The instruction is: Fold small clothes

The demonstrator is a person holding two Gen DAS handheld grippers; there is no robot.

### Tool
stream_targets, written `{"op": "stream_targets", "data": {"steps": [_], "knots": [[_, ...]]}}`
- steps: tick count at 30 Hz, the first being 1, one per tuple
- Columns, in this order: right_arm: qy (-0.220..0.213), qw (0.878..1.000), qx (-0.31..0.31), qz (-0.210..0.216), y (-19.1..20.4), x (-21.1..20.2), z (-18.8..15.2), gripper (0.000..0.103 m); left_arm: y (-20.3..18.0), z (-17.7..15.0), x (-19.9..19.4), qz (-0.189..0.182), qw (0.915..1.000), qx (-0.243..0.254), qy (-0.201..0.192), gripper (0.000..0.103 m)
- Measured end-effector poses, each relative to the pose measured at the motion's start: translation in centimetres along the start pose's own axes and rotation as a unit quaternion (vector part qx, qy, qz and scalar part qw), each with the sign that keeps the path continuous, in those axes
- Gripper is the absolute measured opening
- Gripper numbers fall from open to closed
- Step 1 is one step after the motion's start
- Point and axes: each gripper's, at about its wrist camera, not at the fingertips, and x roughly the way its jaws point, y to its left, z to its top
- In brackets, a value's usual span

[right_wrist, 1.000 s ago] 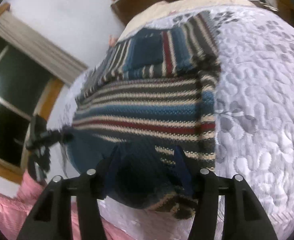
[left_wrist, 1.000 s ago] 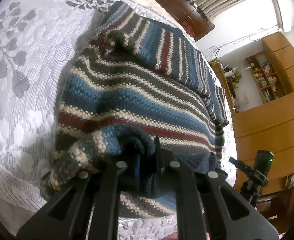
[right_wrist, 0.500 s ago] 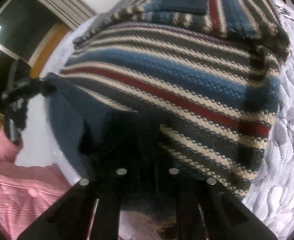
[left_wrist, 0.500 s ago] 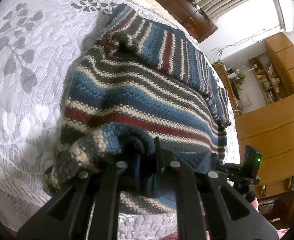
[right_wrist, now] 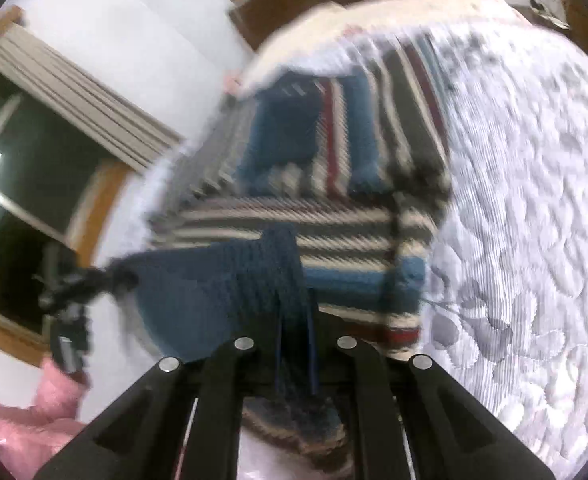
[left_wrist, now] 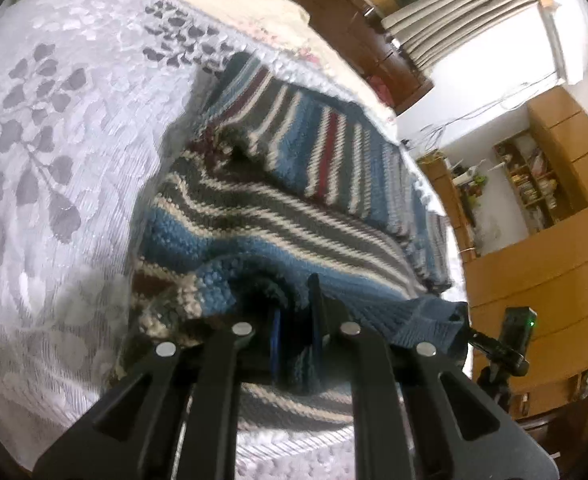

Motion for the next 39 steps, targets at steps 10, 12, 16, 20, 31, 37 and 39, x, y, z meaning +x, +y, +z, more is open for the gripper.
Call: {"op": "stream_targets", "data": {"steps": [10,12,16,20,31,37,39], "knots": [[0.027,0.998,0.04,-0.033,-2.2,3.1,-1.7,0.016,1.1,0.7,-2.1,-0.001,0.9999,-0.016,-0.004,0.034],[0.024,0.998,0.044,-0.03,-2.4,2.3,-1.6,0.022,0.3,1.0,-3.6,0.021,0.9993,0.017,-0.025,0.041],[0.014,0.999,0.048,-0.021,-3.2,0.3,-1.2,0.03,-1.6,1.3,-4.3,0.067,0.9914,0.107,-0.034,0.047],[0.017,0.999,0.043,-0.025,-3.1,-0.1,-0.3,0.038,-3.3,1.6,-2.3,0.077,0.9813,0.176,-0.017,0.051],[0.019,0.999,0.028,-0.015,-1.9,0.0,0.2,0.072,-5.5,2.7,3.8,0.086,0.9515,0.29,0.056,0.054],[-0.002,0.999,-0.014,-0.039,0.0,-0.1,0.3,0.082,-6.7,2.0,4.0,0.073,0.9344,0.34,0.079,0.059],[0.005,0.997,-0.03,-0.064,0.5,0.2,0.2,0.082,-6.9,1.7,3.9,0.073,0.9308,0.349,0.08,0.059]]}}
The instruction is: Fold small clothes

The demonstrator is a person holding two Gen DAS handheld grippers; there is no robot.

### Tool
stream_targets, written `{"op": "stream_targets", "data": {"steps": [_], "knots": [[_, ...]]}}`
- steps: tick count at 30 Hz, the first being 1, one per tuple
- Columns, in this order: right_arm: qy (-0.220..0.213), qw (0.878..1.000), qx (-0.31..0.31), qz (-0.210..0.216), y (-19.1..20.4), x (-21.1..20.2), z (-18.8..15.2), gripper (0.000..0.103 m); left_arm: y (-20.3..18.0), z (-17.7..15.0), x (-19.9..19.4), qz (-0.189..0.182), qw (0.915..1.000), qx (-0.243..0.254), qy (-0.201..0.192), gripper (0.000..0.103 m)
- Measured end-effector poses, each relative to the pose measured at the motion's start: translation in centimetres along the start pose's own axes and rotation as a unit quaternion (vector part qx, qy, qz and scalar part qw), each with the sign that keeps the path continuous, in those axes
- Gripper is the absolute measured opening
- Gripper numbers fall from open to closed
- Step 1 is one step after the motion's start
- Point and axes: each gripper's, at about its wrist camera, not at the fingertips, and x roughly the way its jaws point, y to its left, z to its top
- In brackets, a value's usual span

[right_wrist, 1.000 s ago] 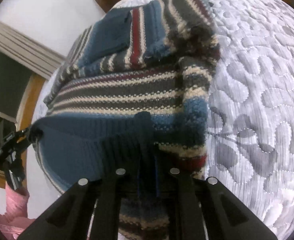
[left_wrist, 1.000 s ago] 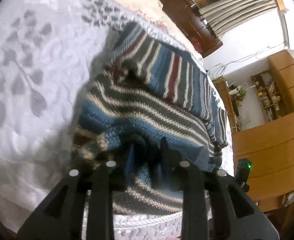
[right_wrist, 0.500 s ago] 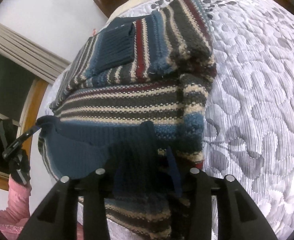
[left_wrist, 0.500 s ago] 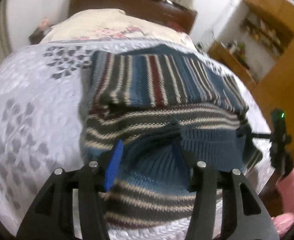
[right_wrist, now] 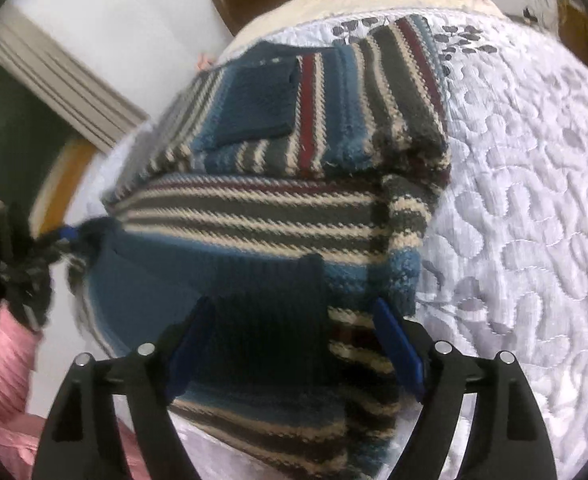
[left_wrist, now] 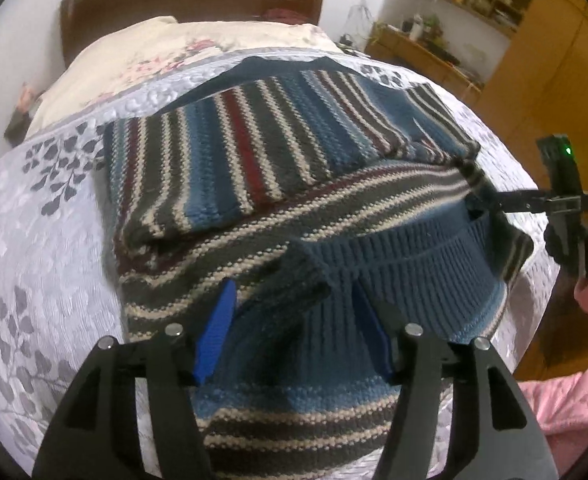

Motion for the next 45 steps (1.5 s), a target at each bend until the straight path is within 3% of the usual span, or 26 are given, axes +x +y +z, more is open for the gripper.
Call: {"op": "stream_targets", "data": {"steps": [14,16,18,19,20,23,24,27,34,40,45], "knots": [[0.05,0.996,-0.067,-0.037,2.1,4.2,1.5,0.082,-1.0,0.5,2.6,0.021,0.9985,0.045,0.022,0.066],[0.053,0.994,-0.08,-0.044,2.6,4.5,1.6,0.076,-0.9,0.5,2.9,0.028,0.9983,0.046,0.025,0.064],[0.061,0.993,-0.089,-0.04,3.2,4.8,1.6,0.063,-0.7,0.5,2.9,0.031,0.9983,0.043,0.023,0.055],[0.066,0.993,-0.091,-0.042,3.3,5.1,1.5,0.058,-0.5,0.6,3.0,0.037,0.9983,0.037,0.025,0.041],[0.068,0.993,-0.091,-0.045,3.4,5.3,1.6,0.046,-0.3,0.6,3.2,0.04,0.9983,0.031,0.028,0.026],[0.065,0.994,-0.077,-0.034,3.2,5.4,1.7,0.027,0.5,0.6,3.3,0.032,0.9992,0.007,0.024,0.012],[0.059,0.996,-0.07,-0.024,3.1,5.1,1.7,0.02,0.5,0.6,3.2,0.029,0.9994,0.003,0.02,0.009],[0.042,0.998,-0.047,-0.006,2.5,3.8,1.8,0.013,0.3,0.6,2.5,0.029,0.9995,-0.006,0.007,0.009],[-0.025,0.999,-0.015,0.034,1.4,-1.5,1.4,0.011,0.4,-0.3,-1.7,-0.008,0.9961,-0.061,-0.064,0.008],[-0.044,0.998,-0.005,0.049,1.6,-2.4,2.0,0.01,-0.1,-0.9,-2.4,0.008,0.995,-0.066,-0.075,0.008],[-0.072,0.995,0.0,0.07,1.6,-4.0,4.1,0.01,0.4,0.5,-4.3,0.003,0.9902,-0.086,-0.109,0.008]]}}
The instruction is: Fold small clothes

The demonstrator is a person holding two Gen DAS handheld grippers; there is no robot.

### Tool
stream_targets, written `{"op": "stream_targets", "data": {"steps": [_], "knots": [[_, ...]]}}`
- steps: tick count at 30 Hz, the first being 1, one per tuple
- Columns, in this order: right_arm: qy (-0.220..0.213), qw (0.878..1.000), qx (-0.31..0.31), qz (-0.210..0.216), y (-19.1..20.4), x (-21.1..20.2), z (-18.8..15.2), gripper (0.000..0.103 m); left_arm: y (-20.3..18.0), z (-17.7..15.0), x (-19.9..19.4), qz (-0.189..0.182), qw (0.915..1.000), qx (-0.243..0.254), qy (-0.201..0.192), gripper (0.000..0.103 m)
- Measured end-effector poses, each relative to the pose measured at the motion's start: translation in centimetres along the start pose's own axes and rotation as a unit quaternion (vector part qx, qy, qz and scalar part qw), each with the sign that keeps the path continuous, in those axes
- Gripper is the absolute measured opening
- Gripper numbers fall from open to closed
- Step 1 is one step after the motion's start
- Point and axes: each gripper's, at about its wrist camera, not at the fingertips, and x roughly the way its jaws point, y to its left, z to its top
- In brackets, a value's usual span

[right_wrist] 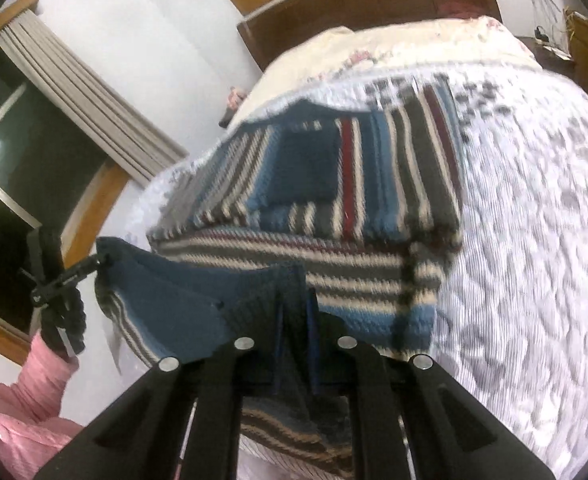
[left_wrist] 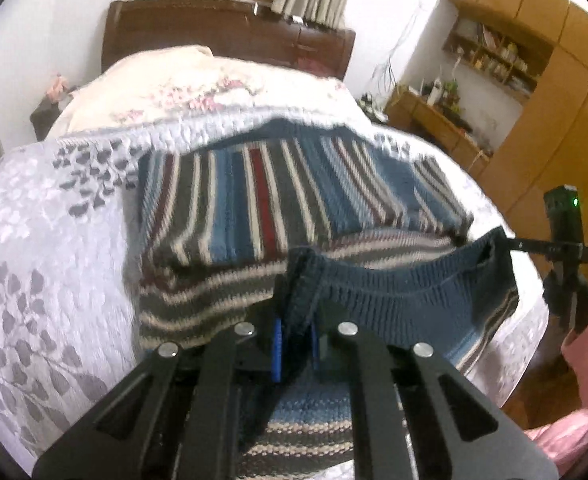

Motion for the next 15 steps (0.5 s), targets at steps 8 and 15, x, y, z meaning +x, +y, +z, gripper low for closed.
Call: {"op": "stream_targets", "data": {"steps": [8,15], "knots": [[-0.059,0.998,-0.024,0.006,1.2,-2.3,7.5,0.01,0.9,6.7,-1.4,-0.011,0.9974,-0.025,-0.067,0.008],[-0.064,0.998,-0.018,-0.017,-0.4,0.4,14.4,0.01,2.8,12.9,2.3,-0.002,0.9957,-0.044,-0.082,0.008]]}}
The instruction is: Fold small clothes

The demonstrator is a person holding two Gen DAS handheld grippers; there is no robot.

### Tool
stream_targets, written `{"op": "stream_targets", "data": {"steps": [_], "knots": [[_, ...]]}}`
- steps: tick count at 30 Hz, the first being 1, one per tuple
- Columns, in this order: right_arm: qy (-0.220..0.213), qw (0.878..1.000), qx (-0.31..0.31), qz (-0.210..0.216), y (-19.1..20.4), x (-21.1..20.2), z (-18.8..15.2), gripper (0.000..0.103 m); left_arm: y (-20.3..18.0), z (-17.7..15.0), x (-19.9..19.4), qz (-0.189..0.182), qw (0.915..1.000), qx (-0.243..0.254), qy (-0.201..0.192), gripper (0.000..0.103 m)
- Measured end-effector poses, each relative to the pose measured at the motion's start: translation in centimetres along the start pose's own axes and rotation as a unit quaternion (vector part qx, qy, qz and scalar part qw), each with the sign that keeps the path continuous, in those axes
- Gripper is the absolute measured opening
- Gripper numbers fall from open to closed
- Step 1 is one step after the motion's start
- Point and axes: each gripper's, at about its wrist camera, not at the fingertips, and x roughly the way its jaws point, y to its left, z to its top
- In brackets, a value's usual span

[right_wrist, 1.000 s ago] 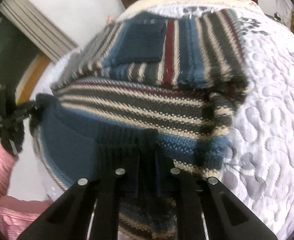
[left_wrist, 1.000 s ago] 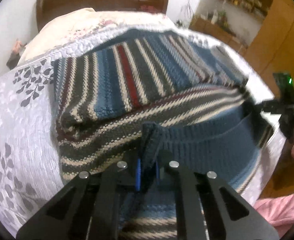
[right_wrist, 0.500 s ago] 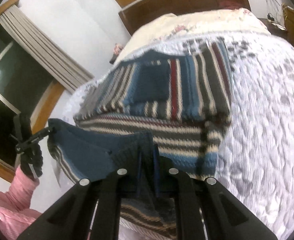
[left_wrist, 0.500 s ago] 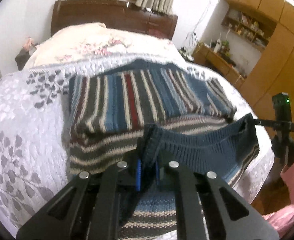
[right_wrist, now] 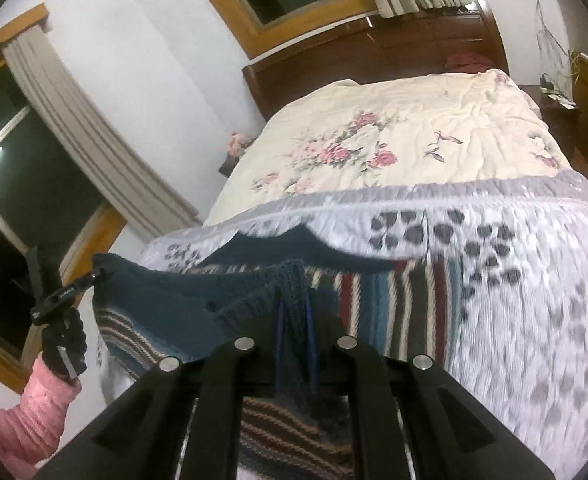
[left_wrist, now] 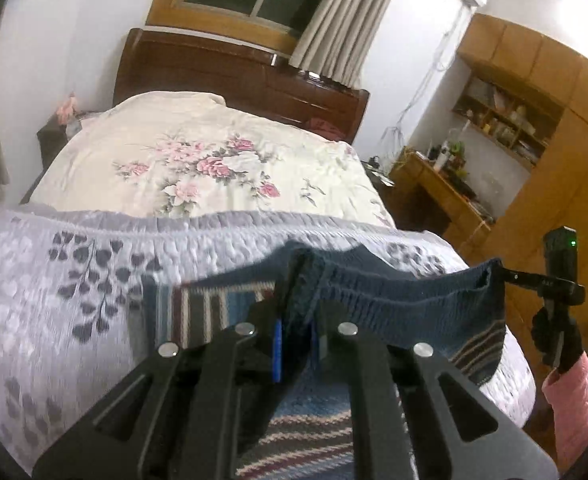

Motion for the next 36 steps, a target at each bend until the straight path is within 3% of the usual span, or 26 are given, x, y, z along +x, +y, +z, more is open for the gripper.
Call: {"op": "stream_targets", "data": {"steps": [7,12,17,21,23,27,32,36], "knots": [[0.035,0.998,0.036,-0.028,-3.7,7.0,3.0,0.01,3.7,1.7,7.6,0.023,0.9978,-0.05,0.036,0.008],[0.081,0.993,0.068,-0.051,-7.0,12.0,1.9,0.01,7.1,-0.2,12.5,0.056,0.991,-0.084,0.088,0.009],[0.11,0.988,0.081,-0.066,-8.3,14.5,0.0,0.011,9.2,-2.7,14.3,0.071,0.9847,-0.112,0.114,0.013],[0.097,0.99,0.077,-0.072,-7.6,12.9,0.2,0.023,9.5,-2.5,13.2,0.077,0.9832,-0.125,0.109,0.02],[0.079,0.992,0.076,-0.067,-7.4,10.9,0.4,0.027,9.3,-2.0,11.5,0.082,0.9848,-0.12,0.095,0.03],[0.055,0.994,0.064,-0.069,-6.6,6.2,-0.1,0.037,8.5,-1.7,7.3,0.078,0.9886,-0.11,0.067,0.03],[0.068,0.993,0.038,-0.093,-5.3,2.3,-4.1,0.051,5.2,-2.7,3.5,0.092,0.9929,-0.058,0.049,0.031],[0.098,0.99,0.045,-0.095,-4.9,1.5,-8.7,0.051,2.3,-4.7,2.1,0.074,0.9954,-0.038,0.049,0.033]]}}
